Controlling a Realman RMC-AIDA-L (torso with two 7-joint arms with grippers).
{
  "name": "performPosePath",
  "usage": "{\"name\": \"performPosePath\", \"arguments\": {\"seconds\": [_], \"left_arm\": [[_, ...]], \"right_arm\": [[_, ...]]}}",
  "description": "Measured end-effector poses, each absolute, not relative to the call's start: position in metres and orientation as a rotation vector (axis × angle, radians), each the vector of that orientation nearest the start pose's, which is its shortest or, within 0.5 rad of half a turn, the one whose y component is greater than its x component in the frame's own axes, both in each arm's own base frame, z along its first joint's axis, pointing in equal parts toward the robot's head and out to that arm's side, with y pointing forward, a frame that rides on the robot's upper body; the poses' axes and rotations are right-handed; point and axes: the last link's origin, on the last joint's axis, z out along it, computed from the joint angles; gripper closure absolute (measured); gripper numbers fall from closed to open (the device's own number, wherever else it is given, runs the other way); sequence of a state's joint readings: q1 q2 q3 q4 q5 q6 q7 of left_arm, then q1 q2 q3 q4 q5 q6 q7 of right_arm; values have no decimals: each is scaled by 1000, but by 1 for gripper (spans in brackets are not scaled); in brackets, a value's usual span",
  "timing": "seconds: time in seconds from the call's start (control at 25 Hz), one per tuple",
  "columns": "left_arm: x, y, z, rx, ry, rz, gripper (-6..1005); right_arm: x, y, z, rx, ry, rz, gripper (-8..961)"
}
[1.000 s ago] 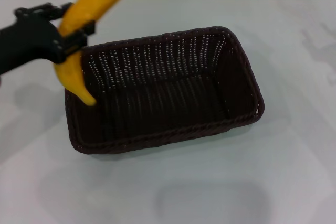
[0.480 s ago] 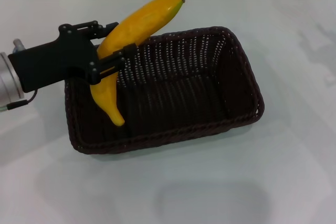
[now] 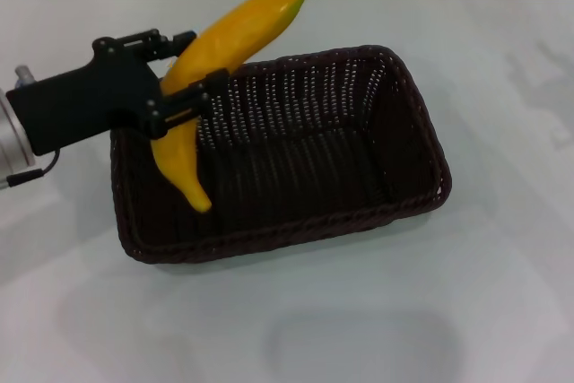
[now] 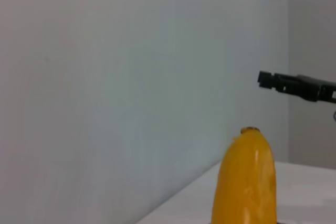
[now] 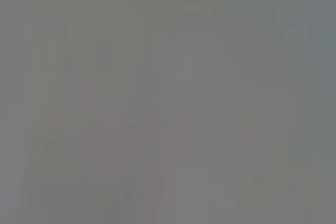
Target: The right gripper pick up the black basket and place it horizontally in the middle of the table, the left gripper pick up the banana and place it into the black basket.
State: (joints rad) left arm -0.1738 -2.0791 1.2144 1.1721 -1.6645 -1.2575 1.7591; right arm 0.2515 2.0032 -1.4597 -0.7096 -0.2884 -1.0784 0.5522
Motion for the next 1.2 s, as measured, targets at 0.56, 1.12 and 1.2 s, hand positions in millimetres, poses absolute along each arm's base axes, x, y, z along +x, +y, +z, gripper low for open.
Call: {"name": "performPosePath", "arguments": {"seconds": [0.56,1.12,1.2], "left_arm": [[-232,316,44,-2410,-310,-775,162],[-321,239,95,-1728,-446,-1129,125],[-328,229,94,-1677,-443,-1134,125]], "right_arm": [[269,354,74,-1693,275,993,435],[272,353,74,-1693,276,991,431],[272,352,73,-1693,276,991,431]]}}
